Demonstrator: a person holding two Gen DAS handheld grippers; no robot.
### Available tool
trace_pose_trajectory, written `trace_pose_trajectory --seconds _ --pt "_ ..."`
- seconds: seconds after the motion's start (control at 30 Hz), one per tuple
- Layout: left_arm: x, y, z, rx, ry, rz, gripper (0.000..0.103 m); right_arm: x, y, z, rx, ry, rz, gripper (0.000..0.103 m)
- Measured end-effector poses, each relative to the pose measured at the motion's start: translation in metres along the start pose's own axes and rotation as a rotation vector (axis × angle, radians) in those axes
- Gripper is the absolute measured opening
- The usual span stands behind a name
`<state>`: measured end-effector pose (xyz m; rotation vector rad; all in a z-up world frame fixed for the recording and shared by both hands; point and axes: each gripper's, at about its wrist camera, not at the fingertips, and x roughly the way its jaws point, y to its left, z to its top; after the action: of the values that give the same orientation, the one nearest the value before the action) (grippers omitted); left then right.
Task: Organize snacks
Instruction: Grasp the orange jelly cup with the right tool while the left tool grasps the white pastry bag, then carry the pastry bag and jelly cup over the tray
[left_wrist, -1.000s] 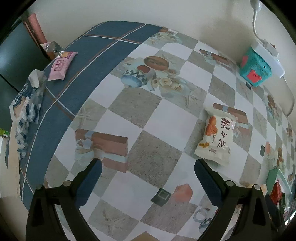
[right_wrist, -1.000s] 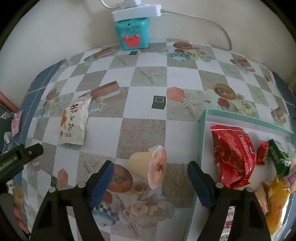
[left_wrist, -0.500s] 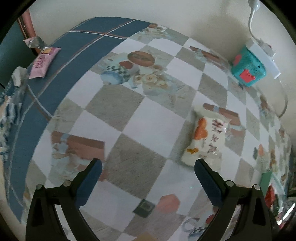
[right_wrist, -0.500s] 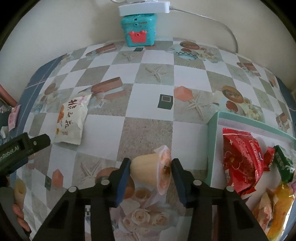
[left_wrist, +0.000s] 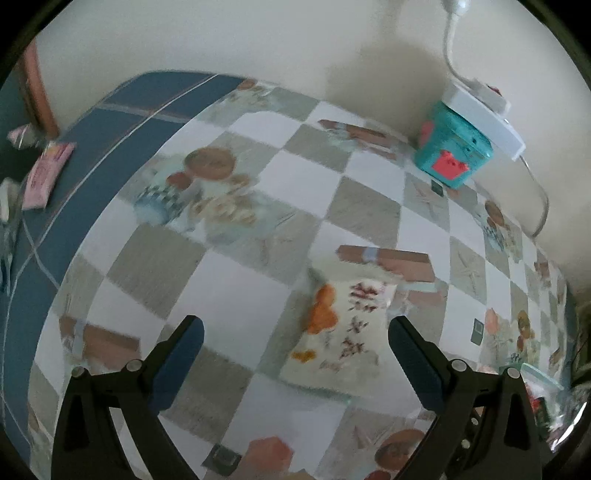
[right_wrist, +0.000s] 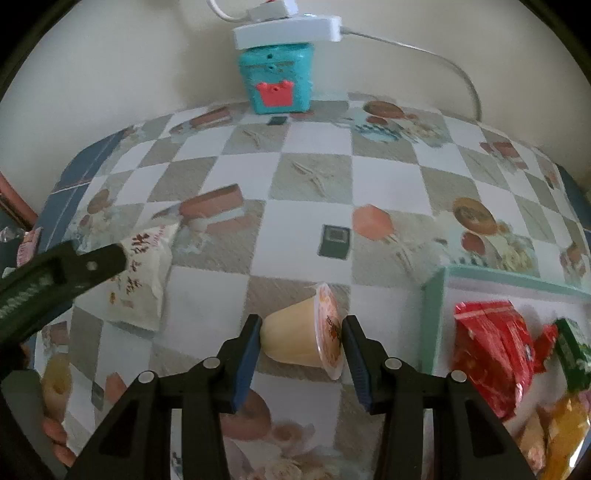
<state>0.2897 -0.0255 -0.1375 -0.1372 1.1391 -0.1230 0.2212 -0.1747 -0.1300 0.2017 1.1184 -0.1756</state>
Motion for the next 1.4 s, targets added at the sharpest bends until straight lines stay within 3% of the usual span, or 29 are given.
trace_pose_trajectory --seconds 0.33,0.37,0.43,0.5,0.77,1.07,1.4 --pt "0.023 -0.030 0.000 0.087 0.007 0.048 0.099 0.005 -0.005 0.008 -0.011 -0.027 0.009 0.047" --pt "0.023 -0.031 -0.001 0.090 0.003 0.053 0.094 0.005 -0.006 0.008 -0.010 -0.027 0.010 0.047" --pt "0.022 -0.033 -0.001 0.091 0.001 0.062 0.067 0.005 -0.007 0.008 -0.009 -0.026 0.011 0.047" --pt "0.021 -0.035 -0.002 0.096 -0.001 0.070 0.054 0.004 -0.007 0.008 -0.011 -0.023 0.009 0.047" --pt "0.001 -0.028 -0.005 0.074 0.001 0.056 0.053 -0.003 -0.011 0.004 0.000 -0.008 0.001 0.046" --pt "-0.048 -0.009 -0.024 -0.052 0.074 -0.001 0.053 -0.031 -0.003 -0.018 -0.011 0.024 0.015 0.039" --pt "-0.103 -0.012 -0.076 -0.046 0.071 -0.033 0.053 -0.092 -0.012 -0.048 0.031 -0.003 0.058 0.040"
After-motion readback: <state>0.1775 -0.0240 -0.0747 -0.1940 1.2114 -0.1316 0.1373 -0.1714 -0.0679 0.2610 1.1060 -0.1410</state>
